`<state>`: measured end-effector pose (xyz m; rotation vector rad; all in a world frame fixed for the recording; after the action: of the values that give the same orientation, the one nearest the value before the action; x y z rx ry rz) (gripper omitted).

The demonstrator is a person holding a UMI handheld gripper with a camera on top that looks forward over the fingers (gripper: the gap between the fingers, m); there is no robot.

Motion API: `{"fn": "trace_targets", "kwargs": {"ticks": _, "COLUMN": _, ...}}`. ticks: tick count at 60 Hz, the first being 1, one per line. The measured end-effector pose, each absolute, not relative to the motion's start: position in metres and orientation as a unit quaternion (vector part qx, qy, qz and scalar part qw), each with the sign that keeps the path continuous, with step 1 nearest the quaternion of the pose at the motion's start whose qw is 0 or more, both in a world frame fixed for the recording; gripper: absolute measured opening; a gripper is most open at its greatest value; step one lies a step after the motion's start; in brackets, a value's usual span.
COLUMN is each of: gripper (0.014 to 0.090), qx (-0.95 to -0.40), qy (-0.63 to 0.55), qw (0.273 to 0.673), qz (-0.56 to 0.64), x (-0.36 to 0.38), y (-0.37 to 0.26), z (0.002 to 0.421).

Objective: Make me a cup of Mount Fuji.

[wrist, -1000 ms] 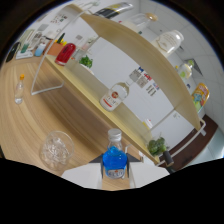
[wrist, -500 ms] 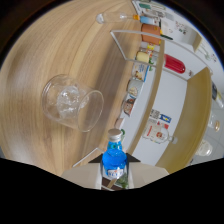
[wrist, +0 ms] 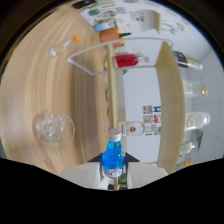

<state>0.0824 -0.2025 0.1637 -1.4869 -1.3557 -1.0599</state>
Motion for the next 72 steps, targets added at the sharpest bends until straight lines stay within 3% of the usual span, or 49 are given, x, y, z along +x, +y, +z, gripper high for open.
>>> {"fn": "trace_targets", "kwargs": {"ticks": 4, "gripper": 0.0358, "qx": -0.637, "qy": -0.456, "qw": 0.509, "qz": -0.355, "x": 0.078, "y": -0.213, "z": 0.203}}
{"fn": "trace_targets", "kwargs": {"ticks": 10, "gripper": 0.0358, "qx": -0.682, "qy": -0.332, "qw": 0.597, "qz": -0.260, "x": 0.082, "y": -0.231, "z": 0.248}}
{"fn": "trace_targets", "kwargs": {"ticks": 17, "gripper": 0.0361, "qx": -0.718, "qy": -0.207, "qw": 0.649, "qz": -0.145, "x": 0.109, "y": -0.242, "z": 0.268}}
{"fn": "trace_targets", "kwargs": {"ticks": 24, "gripper": 0.0359, "qx": -0.757, "qy": -0.096, "qw": 0.643, "qz": -0.071, "x": 0.161, "y": -0.241, "z": 0.240}}
{"fn": "trace_targets", "kwargs": {"ticks": 38, "gripper": 0.0359, "qx": -0.828, "qy": 0.012, "qw": 0.560, "qz": -0.008, "x": 0.240, "y": -0.227, "z": 0.121}}
{"fn": "trace_targets", "kwargs": {"ticks": 49, "gripper": 0.0357, "qx": -0.862, "qy": 0.027, "qw": 0.507, "qz": -0.008, "x": 0.270, "y": -0.221, "z": 0.057}}
{"fn": "trace_targets", "kwargs": {"ticks": 63, "gripper": 0.0358, "qx": -0.885, "qy": 0.017, "qw": 0.466, "qz": -0.005, "x": 0.270, "y": -0.230, "z": 0.021}}
{"fn": "trace_targets", "kwargs": {"ticks": 72, "gripper": 0.0367, "qx": -0.882, "qy": 0.011, "qw": 0.470, "qz": -0.004, "x": 0.266, "y": -0.237, "z": 0.020}}
